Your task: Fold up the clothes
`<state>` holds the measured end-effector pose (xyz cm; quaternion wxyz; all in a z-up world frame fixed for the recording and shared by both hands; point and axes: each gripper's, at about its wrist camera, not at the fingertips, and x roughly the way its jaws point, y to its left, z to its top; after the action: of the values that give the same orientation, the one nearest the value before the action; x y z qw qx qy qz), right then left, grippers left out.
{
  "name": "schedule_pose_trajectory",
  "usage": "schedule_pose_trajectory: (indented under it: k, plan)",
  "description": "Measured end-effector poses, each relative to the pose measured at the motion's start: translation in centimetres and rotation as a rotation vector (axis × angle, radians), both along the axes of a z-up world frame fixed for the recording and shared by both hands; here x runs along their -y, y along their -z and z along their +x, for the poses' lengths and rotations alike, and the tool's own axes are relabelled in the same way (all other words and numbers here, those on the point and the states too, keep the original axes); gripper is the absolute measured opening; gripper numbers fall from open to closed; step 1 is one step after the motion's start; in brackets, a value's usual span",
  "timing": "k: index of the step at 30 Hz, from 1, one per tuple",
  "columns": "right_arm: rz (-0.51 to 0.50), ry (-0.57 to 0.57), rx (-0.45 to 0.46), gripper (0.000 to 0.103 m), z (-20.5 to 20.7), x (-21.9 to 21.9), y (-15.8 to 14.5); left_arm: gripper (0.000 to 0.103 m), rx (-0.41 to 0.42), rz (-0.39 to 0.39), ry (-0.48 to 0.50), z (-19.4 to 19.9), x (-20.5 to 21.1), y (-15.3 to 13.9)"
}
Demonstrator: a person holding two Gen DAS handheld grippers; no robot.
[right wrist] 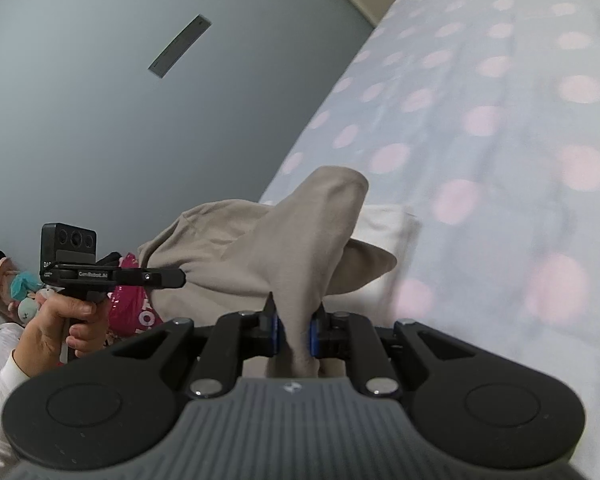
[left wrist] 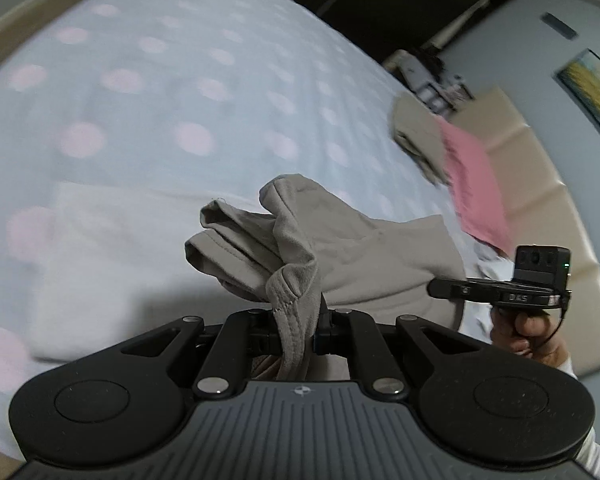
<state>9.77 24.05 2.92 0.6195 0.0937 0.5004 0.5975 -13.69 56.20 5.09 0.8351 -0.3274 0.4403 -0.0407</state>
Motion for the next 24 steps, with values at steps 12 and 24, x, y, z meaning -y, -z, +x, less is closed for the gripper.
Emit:
schedule_pose_trajectory:
  k: [12, 24]
  plan:
    - [-0.11, -0.053, -0.067, 0.015, 0.9, -13.9, 7.3, 0.008, -0.136, -0.038, -0.103, 3.1, -11.1, 8.6]
    - [-0.201, 0.015, -0.082, 0.017, 2.6, -15.8, 13.7, 0.026, -0.18, -0.004, -0.164, 4.3, -12.4, 15.6]
